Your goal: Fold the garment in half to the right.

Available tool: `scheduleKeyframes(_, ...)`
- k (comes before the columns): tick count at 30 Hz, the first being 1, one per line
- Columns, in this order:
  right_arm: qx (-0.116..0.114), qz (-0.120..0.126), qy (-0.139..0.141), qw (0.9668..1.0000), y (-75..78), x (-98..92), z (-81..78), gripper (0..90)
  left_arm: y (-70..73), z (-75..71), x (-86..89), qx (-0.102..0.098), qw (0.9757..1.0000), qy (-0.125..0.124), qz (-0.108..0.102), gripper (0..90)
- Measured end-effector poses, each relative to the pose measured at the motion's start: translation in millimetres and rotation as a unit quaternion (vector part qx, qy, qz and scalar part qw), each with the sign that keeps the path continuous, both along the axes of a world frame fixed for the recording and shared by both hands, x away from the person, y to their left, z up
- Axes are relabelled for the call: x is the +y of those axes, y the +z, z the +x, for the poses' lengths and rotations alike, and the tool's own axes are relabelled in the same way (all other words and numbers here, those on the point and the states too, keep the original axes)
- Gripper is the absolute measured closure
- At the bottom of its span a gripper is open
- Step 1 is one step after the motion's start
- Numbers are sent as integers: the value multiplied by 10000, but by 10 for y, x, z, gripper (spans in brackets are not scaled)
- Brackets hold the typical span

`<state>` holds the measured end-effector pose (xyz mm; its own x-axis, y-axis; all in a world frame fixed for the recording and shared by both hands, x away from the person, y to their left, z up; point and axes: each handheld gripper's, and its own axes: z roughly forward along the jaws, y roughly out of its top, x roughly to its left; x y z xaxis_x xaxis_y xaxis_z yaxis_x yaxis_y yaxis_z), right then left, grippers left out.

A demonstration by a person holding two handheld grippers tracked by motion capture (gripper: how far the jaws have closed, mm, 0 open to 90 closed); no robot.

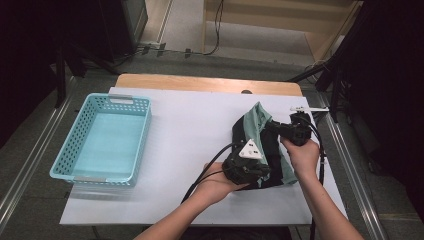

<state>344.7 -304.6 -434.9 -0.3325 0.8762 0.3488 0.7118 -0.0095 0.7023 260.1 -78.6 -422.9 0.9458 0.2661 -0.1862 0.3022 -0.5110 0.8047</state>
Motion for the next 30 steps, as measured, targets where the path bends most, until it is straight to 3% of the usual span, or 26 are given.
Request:
scheduleKeyframes(6,16,-61,-97,9999,-44,-70,13,759,-57,22,-79,22,10000,18,-36,839)
scheduleKeyframes(16,69,-140,-247,9996,-153,-173,42,761,-145,65,-259,-30,10000,0,78,837)
scheduleKeyframes(30,298,-198,-448,9984,-329,-265,102,763,-324,148,-399,22,9999,89,135,803)
